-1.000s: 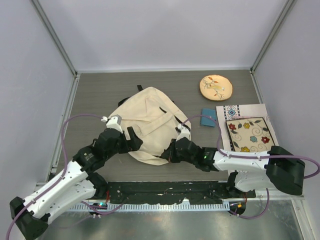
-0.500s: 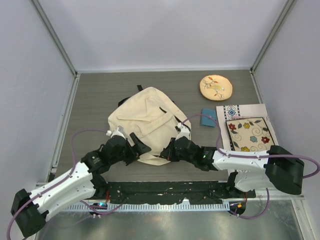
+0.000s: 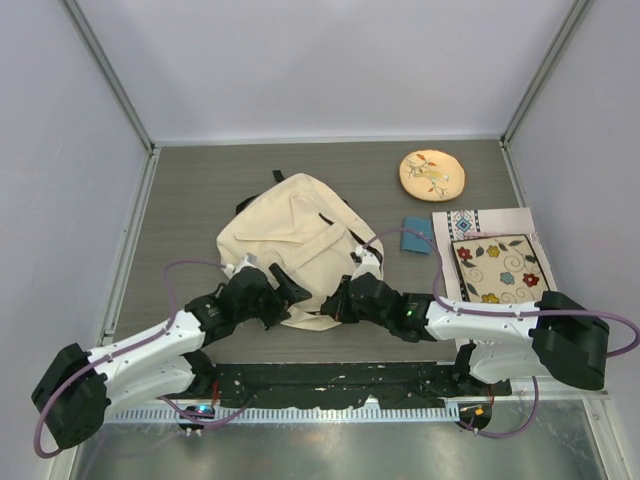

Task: Pack the student bag
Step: Zip the student bag at the center of the board.

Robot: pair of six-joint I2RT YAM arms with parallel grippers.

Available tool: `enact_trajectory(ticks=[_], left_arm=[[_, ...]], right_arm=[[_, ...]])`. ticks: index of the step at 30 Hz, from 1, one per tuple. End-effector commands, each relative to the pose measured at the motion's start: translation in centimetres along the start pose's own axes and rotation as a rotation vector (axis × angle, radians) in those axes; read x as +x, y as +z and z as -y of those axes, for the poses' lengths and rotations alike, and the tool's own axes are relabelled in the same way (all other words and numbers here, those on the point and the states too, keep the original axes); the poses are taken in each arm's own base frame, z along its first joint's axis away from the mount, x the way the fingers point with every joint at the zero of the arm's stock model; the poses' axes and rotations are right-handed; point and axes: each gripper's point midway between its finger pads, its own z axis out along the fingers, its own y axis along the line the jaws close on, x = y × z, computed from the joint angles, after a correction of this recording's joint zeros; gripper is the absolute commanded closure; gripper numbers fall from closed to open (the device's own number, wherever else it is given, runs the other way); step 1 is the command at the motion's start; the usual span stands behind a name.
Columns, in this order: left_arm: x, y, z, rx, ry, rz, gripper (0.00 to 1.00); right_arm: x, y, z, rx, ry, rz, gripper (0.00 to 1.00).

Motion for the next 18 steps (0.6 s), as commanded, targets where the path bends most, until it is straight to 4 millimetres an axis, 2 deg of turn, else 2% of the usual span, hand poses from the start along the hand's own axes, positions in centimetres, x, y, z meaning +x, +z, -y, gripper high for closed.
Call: enact_trajectory(ticks=[1, 3, 4, 7, 9, 13, 18], left_arm=[[0.0, 0.7, 0.6, 0.021, 0.024, 0.005, 0.16], [0.0, 1.3, -0.5, -0.011, 0.037, 0.012, 0.21], [0.0, 1.5, -0.8, -0.017, 0.036, 0.013, 0.3], [0.1, 1.9, -1.5, -0.025, 0.036, 0.01, 0.43], [0.4, 2.2, -2.0, -0.031, 0.038, 0.005, 0.46], [0.9, 2.5, -2.3, -0.029, 0.037, -0.018, 0.58], [0.8, 2.8, -0.9, 0.024, 0.061, -0.019, 0.66]], right_arm=[[-2.3, -0.8, -2.4, -0.081, 0.019, 0.087, 0.99], [-2.3, -0.9, -2.7, -0.095, 0.018, 0.088, 0.99], [-2.2, -0.9, -2.8, -0.097, 0.013, 0.085, 0.99], [-2.1, -1.1, -2.7, -0.098, 0.005, 0.082, 0.99], [-2.0, -1.2, -2.6, -0.098, -0.001, 0.079, 0.99], [-1.9, -1.4, -2.6, -0.102, -0.002, 0.079, 0.99], [-1.7, -1.3, -2.6, -0.099, -0.007, 0.072, 0.99]])
